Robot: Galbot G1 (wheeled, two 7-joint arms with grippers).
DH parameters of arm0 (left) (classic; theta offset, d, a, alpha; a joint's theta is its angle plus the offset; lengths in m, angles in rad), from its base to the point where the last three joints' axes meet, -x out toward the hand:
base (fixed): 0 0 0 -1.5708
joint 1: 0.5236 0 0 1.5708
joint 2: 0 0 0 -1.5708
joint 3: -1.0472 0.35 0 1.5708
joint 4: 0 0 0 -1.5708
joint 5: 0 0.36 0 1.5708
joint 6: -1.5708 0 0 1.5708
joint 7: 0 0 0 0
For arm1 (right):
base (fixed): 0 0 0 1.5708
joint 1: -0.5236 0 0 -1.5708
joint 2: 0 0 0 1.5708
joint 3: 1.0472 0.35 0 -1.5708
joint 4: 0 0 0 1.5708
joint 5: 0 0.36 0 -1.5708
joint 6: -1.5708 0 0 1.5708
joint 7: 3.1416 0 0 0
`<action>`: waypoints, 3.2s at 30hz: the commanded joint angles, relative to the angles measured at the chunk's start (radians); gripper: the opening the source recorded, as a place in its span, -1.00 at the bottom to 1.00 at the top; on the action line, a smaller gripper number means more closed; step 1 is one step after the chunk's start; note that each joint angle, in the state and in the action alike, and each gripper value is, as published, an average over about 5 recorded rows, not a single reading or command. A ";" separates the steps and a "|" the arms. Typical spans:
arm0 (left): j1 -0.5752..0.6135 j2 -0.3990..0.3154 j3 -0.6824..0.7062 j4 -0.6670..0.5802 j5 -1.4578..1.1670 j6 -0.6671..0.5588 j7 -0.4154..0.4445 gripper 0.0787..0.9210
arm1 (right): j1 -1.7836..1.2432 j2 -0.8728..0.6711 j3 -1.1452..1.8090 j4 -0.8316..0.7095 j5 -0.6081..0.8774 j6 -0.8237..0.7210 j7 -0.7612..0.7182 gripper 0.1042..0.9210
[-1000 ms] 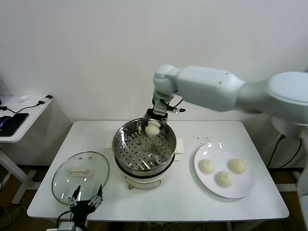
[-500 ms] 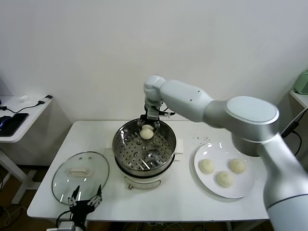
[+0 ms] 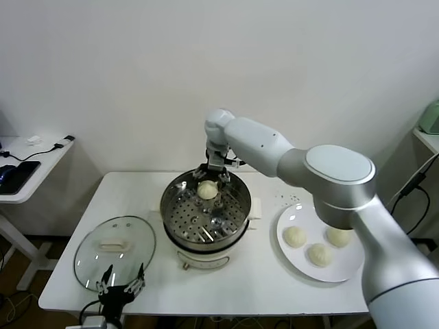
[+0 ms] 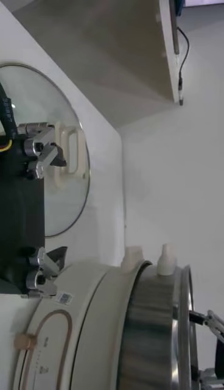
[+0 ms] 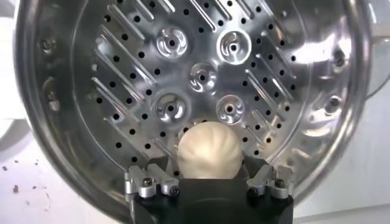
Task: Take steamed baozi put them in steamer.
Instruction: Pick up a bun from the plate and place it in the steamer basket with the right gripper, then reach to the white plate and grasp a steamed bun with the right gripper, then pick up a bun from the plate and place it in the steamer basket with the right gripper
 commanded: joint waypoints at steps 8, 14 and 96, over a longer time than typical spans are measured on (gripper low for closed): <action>-0.005 0.004 -0.002 -0.015 0.000 0.001 0.003 0.77 | 0.532 -0.561 -0.564 0.605 0.719 -0.552 -0.040 0.76; -0.009 0.002 -0.001 -0.016 0.000 0.000 0.004 0.77 | 0.580 -0.780 -0.749 0.818 0.681 -0.835 0.076 0.76; -0.004 0.006 0.013 -0.057 0.010 0.006 0.003 0.77 | 0.686 -0.418 -0.426 0.871 1.219 -1.273 0.190 0.32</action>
